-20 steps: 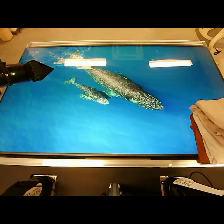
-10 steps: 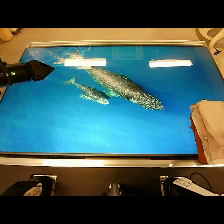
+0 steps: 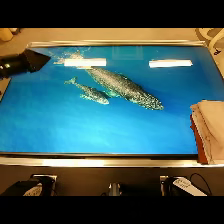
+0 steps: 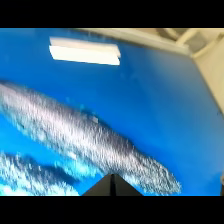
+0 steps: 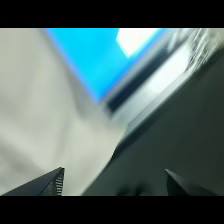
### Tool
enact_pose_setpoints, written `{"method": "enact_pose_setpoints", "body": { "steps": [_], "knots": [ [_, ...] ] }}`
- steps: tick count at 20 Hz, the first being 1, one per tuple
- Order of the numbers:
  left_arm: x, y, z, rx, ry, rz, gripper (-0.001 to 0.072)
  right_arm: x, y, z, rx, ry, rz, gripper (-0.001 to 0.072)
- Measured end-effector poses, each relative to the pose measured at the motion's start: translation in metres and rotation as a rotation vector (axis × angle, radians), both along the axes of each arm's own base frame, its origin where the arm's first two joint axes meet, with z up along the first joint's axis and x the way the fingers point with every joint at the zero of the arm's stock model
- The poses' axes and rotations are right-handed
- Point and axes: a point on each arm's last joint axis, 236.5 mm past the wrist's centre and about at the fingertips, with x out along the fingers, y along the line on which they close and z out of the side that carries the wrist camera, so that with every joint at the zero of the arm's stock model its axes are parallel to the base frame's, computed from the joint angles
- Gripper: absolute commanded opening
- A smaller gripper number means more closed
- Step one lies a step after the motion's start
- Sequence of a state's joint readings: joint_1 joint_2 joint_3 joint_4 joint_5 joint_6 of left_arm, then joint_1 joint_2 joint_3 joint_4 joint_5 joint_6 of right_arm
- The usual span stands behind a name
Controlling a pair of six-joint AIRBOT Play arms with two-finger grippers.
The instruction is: Fold the shirts.
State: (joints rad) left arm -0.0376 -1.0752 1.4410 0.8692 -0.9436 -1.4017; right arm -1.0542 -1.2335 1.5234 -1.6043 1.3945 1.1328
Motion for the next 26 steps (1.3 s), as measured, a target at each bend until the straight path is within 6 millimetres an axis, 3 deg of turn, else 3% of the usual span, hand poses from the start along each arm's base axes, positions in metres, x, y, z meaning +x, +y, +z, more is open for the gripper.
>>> {"method": "enact_pose_setpoints", "body": {
  "steps": [2, 3, 5, 6, 8, 9, 12, 15, 20, 26],
  "knots": [
    [0.015, 0.002, 0.009, 0.086, -0.049, 0.019, 0.0024, 0.053, 0.0, 0.057, -0.189, -0.071, 0.172, 0.0652],
    [0.025, 0.005, 0.004, 0.156, -0.045, 0.035, 0.0025, 0.087, 0.016, 0.077, -0.252, -0.098, 0.285, 0.0653],
    [0.042, 0.015, -0.033, 0.353, 0.045, 0.062, 0.0057, 0.15, 0.07, 0.094, -0.293, -0.14, 0.497, 0.0652],
    [0.046, 0.021, -0.056, 0.441, 0.107, 0.068, 0.0166, 0.179, 0.106, 0.092, -0.274, -0.157, 0.59, 0.0652],
    [0.046, 0.028, -0.103, 0.569, 0.259, 0.066, 0.0572, 0.223, 0.183, 0.076, -0.182, -0.175, 0.728, 0.0656],
    [0.041, 0.03, -0.127, 0.62, 0.346, 0.06, 0.0662, 0.237, 0.222, 0.061, -0.12, -0.158, 0.792, 0.0659],
    [0.025, 0.037, -0.173, 0.723, 0.539, 0.044, 0.0668, 0.247, 0.309, 0.016, 0.035, -0.04, 0.928, 0.0684],
    [0.014, 0.044, -0.192, 0.773, 0.634, 0.045, 0.0669, 0.233, 0.36, -0.013, 0.133, 0.087, 1.008, 0.0676],
    [0.007, 0.047, -0.201, 0.8, 0.687, 0.043, 0.0669, 0.22, 0.383, -0.028, 0.172, 0.174, 1.044, 0.0676],
    [0.005, 0.049, -0.203, 0.808, 0.701, 0.046, 0.0669, 0.216, 0.387, -0.03, 0.178, 0.198, 1.047, 0.0676]
  ]
}}
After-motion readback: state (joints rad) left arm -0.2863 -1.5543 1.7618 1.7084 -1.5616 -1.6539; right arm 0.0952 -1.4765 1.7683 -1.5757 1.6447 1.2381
